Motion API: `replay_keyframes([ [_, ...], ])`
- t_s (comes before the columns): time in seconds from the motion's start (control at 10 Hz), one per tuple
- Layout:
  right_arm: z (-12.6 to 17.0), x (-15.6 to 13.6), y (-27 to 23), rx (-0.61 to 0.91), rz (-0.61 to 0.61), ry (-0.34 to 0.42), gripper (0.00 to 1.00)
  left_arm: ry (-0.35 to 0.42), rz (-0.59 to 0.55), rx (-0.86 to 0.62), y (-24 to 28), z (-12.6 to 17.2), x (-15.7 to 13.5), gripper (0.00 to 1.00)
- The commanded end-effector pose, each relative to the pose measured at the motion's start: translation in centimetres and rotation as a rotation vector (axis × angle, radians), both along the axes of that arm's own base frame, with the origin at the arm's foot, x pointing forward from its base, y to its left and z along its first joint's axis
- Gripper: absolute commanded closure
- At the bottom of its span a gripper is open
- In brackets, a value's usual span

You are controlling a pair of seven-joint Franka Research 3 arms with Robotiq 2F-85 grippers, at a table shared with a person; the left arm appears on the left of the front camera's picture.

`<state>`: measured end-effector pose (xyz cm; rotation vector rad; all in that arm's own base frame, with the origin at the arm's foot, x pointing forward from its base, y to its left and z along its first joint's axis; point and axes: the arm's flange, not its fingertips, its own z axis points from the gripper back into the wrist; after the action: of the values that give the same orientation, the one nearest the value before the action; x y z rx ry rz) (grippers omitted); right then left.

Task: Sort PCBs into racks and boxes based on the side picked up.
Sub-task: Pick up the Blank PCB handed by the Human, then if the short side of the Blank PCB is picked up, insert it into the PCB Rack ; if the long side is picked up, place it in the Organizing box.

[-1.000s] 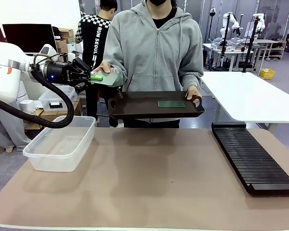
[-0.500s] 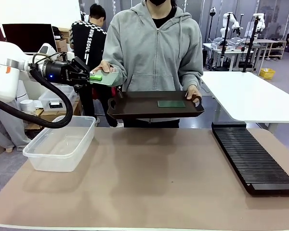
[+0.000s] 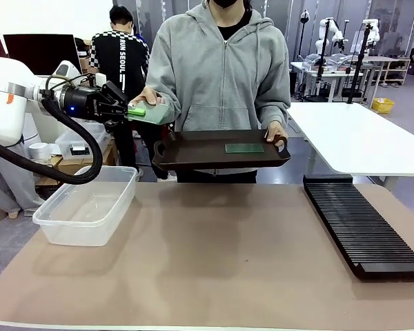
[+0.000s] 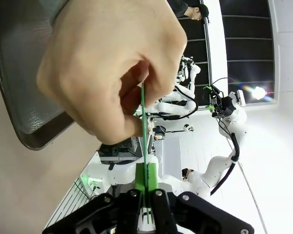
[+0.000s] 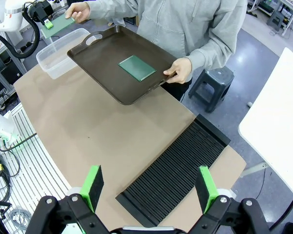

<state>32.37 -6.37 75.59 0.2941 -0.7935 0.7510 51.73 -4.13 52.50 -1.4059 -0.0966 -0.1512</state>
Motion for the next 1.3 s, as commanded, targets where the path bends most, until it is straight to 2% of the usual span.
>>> replay_keyframes([
  [0.0,-0.09,-0.02,0.07,0.0,0.003,0.001,0.0,-0.001,-0.001,-0.019,-0.04,-0.03,0.08,1.0],
  [1.2,-0.09,-0.02,0.07,0.0,0.003,0.001,0.0,-0.001,-0.001,-0.019,-0.04,-0.03,0.08,1.0],
])
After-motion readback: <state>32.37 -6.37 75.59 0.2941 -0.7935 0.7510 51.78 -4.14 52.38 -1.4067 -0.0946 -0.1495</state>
